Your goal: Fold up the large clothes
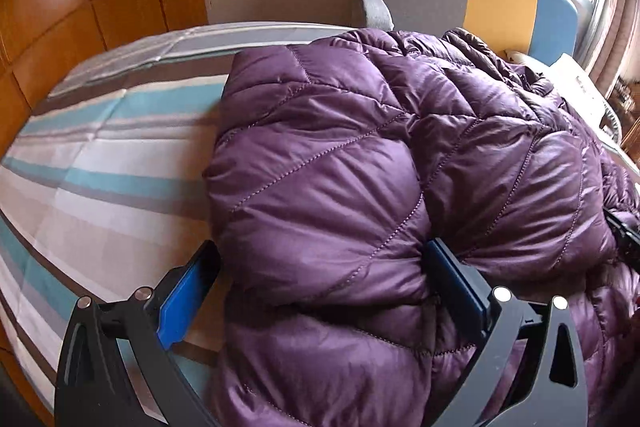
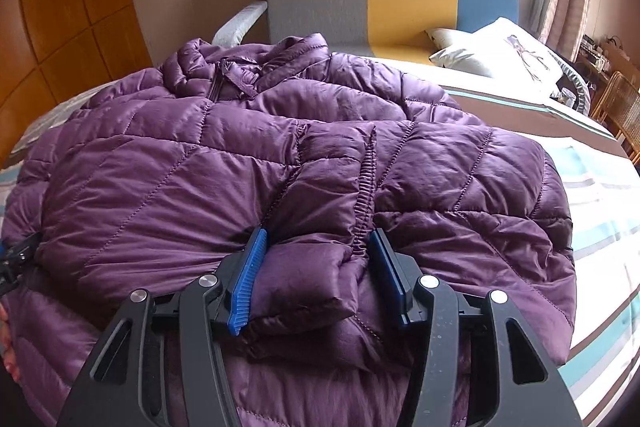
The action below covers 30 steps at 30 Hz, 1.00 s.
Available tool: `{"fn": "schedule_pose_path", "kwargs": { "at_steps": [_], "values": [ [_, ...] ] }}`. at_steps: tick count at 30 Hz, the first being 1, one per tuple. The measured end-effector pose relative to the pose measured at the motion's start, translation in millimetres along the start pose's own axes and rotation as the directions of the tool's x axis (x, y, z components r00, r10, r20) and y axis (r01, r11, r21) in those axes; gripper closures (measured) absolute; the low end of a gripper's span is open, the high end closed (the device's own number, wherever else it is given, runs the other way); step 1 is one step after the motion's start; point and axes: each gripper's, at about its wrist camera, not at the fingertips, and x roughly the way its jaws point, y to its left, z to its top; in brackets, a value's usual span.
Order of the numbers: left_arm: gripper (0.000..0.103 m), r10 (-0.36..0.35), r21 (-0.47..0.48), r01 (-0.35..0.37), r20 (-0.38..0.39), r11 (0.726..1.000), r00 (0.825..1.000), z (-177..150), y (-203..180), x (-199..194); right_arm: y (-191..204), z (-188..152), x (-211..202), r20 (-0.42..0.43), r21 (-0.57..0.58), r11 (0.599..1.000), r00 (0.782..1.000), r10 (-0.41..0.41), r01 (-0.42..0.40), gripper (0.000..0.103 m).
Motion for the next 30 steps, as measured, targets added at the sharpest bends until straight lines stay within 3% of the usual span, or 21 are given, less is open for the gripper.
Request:
{"fn": "schedule_pose_path", "kwargs": {
  "at_steps": [4, 7, 15, 23, 30],
  "values": [
    [0.002, -0.023, -0.02, 0.024, 0.048, 1.0, 0.999, -8, 4, -19, -7, 1, -18, 0.025, 0.037, 0.999, 0.999, 0.031, -0.032, 0.05],
    [0.002, -0.114, -0.009, 0.116, 0.112, 0.993, 0.987, -22, 5, -44, -14, -8, -42, 0.027, 0.061, 0.995, 0.997, 0.075, -0.077, 0.05],
    [0.002, -0.107, 0.118, 0.091, 0.141, 0.989, 0.984, -71, 10, -91, -31, -55, -108, 0.05, 0.032, 0.99, 0.99, 0.134, -0.135, 0.05],
    [0.004, -0.088, 0.13, 0.073, 0.11, 0.989, 0.99, -109, 44, -104, -69, -110, -147, 0.041, 0.08, 0.991, 0.994, 0.104, -0.107, 0.05],
    [0.02, -0.164, 0.124, 0.156, 0.054, 0.98, 0.985, -144, 69, -114, -96, -169, -168, -0.009, 0.102, 0.988, 0.993, 0.119, -0.117, 0.05]
  ]
}}
